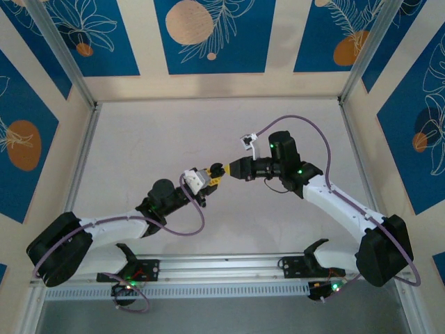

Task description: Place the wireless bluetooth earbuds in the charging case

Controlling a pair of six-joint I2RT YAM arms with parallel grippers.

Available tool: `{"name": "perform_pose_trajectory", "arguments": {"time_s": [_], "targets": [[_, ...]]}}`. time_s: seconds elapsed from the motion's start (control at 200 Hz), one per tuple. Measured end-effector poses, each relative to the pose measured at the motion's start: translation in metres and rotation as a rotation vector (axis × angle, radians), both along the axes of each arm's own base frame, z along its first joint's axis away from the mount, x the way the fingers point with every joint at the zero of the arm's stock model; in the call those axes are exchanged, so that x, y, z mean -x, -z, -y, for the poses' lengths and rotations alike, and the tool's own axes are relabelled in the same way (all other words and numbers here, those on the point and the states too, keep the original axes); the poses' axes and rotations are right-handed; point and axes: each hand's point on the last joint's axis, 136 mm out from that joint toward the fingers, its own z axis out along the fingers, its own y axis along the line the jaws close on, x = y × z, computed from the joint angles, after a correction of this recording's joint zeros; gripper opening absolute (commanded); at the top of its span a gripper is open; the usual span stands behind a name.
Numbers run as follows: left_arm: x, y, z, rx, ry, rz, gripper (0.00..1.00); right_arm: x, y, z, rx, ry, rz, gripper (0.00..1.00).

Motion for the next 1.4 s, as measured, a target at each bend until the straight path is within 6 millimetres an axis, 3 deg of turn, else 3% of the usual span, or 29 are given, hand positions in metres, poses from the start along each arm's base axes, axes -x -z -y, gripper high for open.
{"name": "perform_pose_trajectory", "arguments": {"time_s": [0.34,0.59,0.775,0.915,1.02,1.155,1.395], "targets": [[0.002,-0.004,0.0,0.009,0.004,0.008,0.2,-0.003,0.001,0.001,0.005,0.012,0.002,0.18],[-0.003,-0.003,-0.006,0.003,-0.035,-0.003,0.19,-0.003,-0.001,0.004,0.017,0.03,0.012,0.39],[-0.019,-0.001,-0.028,0.016,-0.138,-0.075,0.19,-0.005,0.002,0.01,0.109,0.079,0.009,0.47],[-0.03,0.005,-0.065,0.067,-0.249,-0.141,0.19,0.002,0.004,0.0,0.186,0.05,0.01,0.47],[-0.034,0.015,-0.094,0.095,-0.331,-0.204,0.19,0.003,0.018,-0.014,0.252,0.013,-0.013,0.49],[-0.036,0.018,-0.126,0.141,-0.424,-0.266,0.19,0.003,0.052,-0.032,0.349,-0.047,-0.062,0.51],[-0.035,0.025,-0.161,0.193,-0.534,-0.346,0.19,-0.002,0.105,-0.075,0.455,-0.184,-0.108,0.52]]}}
